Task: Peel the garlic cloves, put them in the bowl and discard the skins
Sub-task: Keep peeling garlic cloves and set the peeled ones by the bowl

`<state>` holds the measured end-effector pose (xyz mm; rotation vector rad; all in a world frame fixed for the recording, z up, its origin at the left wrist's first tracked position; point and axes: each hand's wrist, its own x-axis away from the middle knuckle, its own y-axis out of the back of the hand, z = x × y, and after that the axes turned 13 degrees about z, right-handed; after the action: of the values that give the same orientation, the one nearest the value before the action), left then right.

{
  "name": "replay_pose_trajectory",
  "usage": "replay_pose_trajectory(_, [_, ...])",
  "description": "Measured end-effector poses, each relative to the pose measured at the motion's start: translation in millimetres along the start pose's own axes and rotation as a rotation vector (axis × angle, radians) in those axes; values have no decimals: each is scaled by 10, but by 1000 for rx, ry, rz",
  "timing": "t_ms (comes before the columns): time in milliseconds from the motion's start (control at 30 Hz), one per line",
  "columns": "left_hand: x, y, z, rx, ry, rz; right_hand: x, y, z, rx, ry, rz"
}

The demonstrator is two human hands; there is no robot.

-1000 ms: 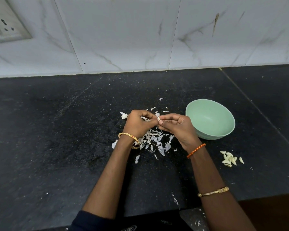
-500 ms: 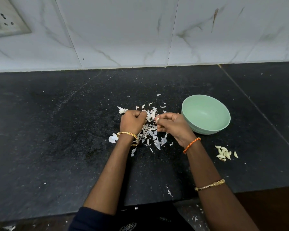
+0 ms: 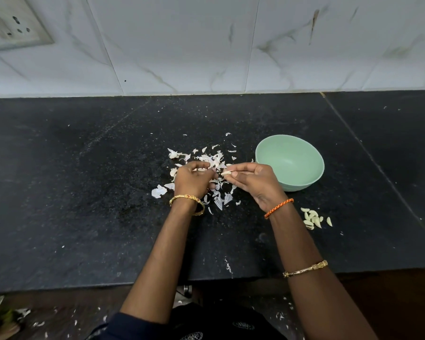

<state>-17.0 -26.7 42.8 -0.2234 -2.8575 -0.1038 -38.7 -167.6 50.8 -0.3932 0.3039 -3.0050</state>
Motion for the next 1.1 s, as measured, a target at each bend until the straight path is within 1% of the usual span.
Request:
replay_pose_trajectory(167, [152,-247,26,74,81,97,251,85,-56,-141,-28,-22])
replay_pose_trajectory(300, [299,-378,73,214,107,196,417,170,-112,-267,-70,-65])
replay_pose_trajectory(500, [463,-467,197,325,113,164,631,260,-228,-315,-73,-76])
replay_pose_trajectory(600, [519,-462,244,369,112,119,684,282,-262,-301,-69,-118])
replay_pose_trajectory(667, [552,-444,277,372,115,100,719,295,-283,-249,-80,-155])
replay_pose_trajectory(733, [575,-422,303,351,112,78,748,291,-312,-144,-79,-168])
replay_pose_trajectory(767, [578,-413,316,324,104,62,751,293,-336,-33,-64,-192])
replay_pose_trajectory(867, [590,-385,333,235,70,28,739,275,-414,448,20,-318])
replay_pose_trajectory(900, [591,-384,337,219,64,25,746,259,-422,539,48,-347])
replay_pose_trajectory(1000, [598,-384,340,209,63,24,758,275,-463,647,81,-372])
replay_pose_trajectory(1100, [591,-374,347,219,64,23,774,309,-482,630,61,-308])
